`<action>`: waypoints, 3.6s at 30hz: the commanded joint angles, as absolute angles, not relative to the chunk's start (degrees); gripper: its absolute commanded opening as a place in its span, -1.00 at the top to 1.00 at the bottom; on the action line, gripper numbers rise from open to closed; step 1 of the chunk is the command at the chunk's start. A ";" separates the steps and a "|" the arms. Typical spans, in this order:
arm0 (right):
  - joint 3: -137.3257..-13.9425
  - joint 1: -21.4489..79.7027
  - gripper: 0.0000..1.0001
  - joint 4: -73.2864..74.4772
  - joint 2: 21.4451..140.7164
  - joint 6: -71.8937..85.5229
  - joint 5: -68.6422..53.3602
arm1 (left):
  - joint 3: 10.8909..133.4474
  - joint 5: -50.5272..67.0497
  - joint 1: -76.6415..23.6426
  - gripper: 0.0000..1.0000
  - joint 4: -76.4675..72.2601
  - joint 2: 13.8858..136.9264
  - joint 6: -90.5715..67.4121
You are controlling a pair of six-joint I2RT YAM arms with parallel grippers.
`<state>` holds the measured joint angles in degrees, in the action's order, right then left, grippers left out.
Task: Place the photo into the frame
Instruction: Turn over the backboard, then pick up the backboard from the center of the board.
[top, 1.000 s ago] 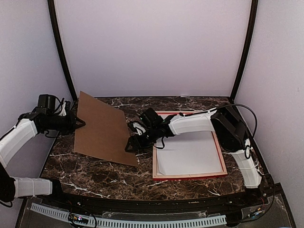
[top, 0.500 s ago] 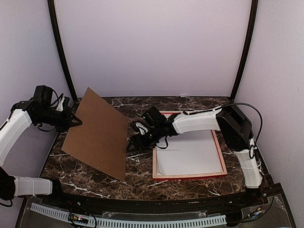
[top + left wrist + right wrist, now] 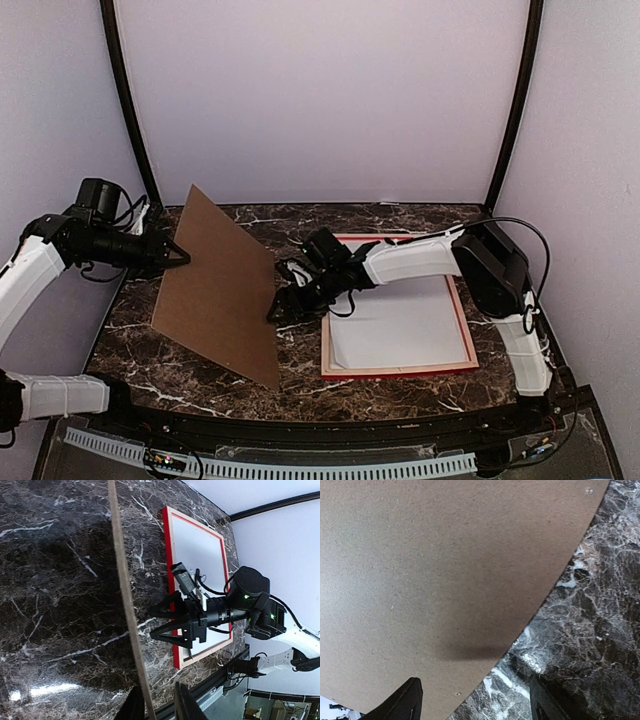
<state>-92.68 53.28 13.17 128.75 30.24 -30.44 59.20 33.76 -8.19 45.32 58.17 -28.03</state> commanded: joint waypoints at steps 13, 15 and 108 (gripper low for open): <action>-84.39 52.46 -0.53 -6.18 127.18 37.98 -45.24 | 61.98 38.70 -21.05 -0.25 28.07 59.40 -37.76; -83.28 51.69 -0.53 -7.22 126.00 38.71 -46.10 | 63.20 38.03 -22.62 -0.29 27.10 60.39 -37.69; -75.34 40.27 0.83 7.61 108.57 39.77 -35.76 | 26.61 15.17 -26.90 -0.31 2.69 74.09 -41.98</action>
